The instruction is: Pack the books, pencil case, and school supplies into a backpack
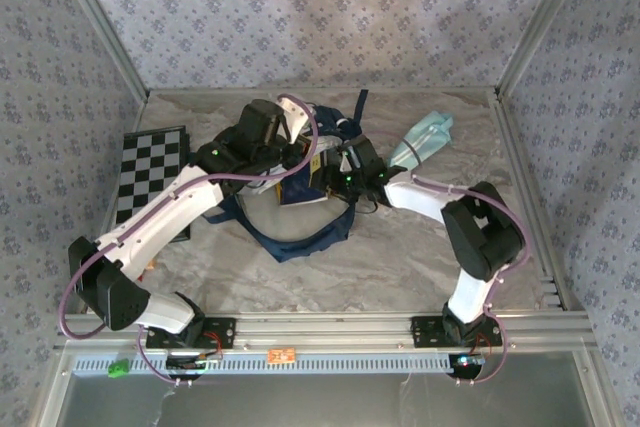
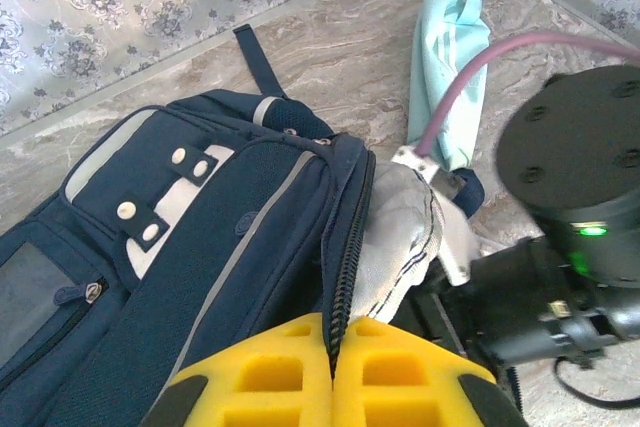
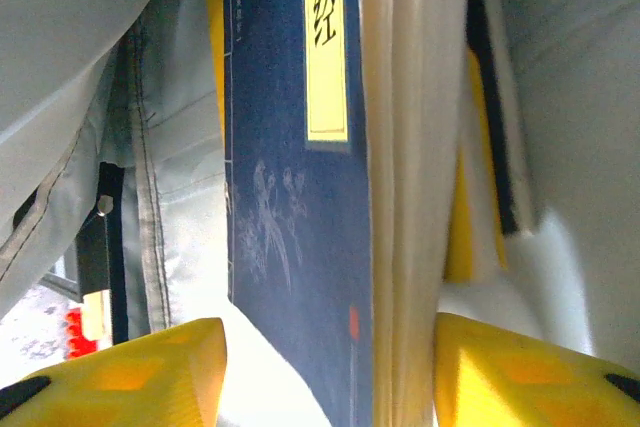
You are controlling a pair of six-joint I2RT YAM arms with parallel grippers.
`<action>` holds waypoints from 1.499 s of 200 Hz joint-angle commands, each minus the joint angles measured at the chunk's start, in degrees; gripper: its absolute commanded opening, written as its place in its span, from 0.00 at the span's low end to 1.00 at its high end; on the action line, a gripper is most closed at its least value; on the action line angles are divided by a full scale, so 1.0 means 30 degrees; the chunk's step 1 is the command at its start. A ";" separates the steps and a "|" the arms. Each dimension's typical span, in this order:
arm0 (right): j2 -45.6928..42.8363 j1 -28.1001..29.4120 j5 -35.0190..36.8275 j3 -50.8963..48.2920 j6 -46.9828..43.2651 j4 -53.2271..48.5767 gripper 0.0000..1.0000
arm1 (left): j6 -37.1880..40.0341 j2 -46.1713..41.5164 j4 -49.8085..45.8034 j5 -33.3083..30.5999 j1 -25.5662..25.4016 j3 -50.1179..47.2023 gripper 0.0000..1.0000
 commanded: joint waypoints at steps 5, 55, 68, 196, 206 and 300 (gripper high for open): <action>-0.2293 0.0663 0.2349 -0.0311 -0.0962 -0.3251 0.57 | -0.0269 -0.1054 0.2584 0.0413 0.0189 0.0146 0.00; -0.2311 0.2520 0.2817 -0.1850 0.0750 -0.2385 0.44 | -0.0676 -0.0972 0.3291 0.1419 0.0251 -0.0284 0.00; -0.1588 0.2879 0.2669 -0.2026 0.1243 -0.1239 0.37 | -0.0771 -0.0782 0.3113 0.1557 0.0236 -0.0044 0.00; 0.0770 0.2235 0.5765 -0.1832 0.0881 0.5486 0.08 | -0.1330 -0.0942 0.2683 0.1833 0.0152 -0.0267 0.00; -0.0163 0.2378 0.5763 -0.2879 0.0688 0.5625 0.10 | -0.1355 -0.1003 0.2718 0.1803 0.0176 -0.0346 0.00; -1.0825 0.2269 0.7617 -0.7071 -0.1476 -0.3909 0.36 | -0.2786 -0.0482 0.2039 0.1291 -0.2232 -0.3392 0.00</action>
